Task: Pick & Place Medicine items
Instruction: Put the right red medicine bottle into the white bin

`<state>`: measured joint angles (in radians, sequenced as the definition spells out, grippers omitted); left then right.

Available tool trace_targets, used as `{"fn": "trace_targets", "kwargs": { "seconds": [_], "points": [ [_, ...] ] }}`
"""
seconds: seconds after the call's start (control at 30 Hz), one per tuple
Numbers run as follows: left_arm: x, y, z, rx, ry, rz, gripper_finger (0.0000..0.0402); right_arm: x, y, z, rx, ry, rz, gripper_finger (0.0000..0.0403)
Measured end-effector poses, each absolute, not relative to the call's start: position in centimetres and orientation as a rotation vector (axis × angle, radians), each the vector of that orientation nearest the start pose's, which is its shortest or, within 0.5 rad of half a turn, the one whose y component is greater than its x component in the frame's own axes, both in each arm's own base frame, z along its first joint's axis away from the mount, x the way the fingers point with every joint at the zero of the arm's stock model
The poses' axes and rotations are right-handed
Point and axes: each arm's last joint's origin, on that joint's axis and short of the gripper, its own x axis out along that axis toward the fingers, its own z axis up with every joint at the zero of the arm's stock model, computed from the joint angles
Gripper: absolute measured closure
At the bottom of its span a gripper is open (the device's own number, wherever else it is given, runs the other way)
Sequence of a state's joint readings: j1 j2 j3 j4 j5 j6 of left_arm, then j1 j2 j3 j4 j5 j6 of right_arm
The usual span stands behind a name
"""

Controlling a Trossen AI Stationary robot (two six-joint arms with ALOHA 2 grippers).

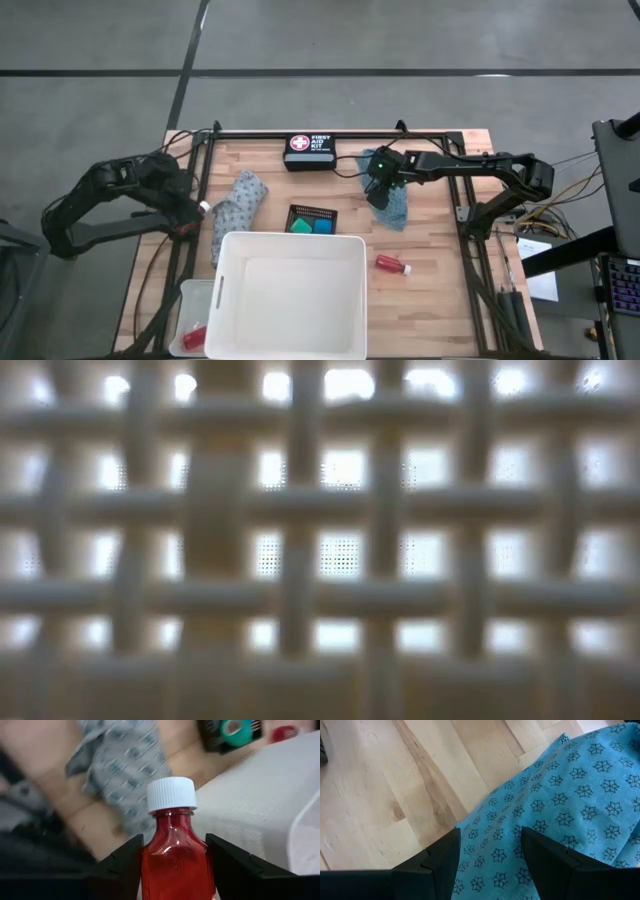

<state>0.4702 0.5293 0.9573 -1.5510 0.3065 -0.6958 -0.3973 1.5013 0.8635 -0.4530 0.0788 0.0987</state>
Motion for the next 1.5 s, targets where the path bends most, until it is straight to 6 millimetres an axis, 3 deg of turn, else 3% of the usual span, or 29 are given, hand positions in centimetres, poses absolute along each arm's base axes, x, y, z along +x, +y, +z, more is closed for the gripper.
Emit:
{"fn": "trace_targets", "kwargs": {
  "seconds": [0.2, 0.9, 1.5],
  "points": [
    [3.0, 0.38, 30.68, -1.171, 0.979, 0.518, 0.0204, 25.64, -11.0, 18.36, 0.263, 1.064, -0.483, 0.0199],
    [3.22, 0.54, 29.95, -1.239, 0.991, 0.589, 0.0204, 25.76, -11.06, 18.43, 0.261, 1.047, -0.484, 0.0199],
    [3.3, 0.13, 30.09, -1.401, 1.01, 0.491, 0.0204, 25.76, -11.06, 18.43, 0.258, 1.048, -0.482, 0.0199]
  ]
}}
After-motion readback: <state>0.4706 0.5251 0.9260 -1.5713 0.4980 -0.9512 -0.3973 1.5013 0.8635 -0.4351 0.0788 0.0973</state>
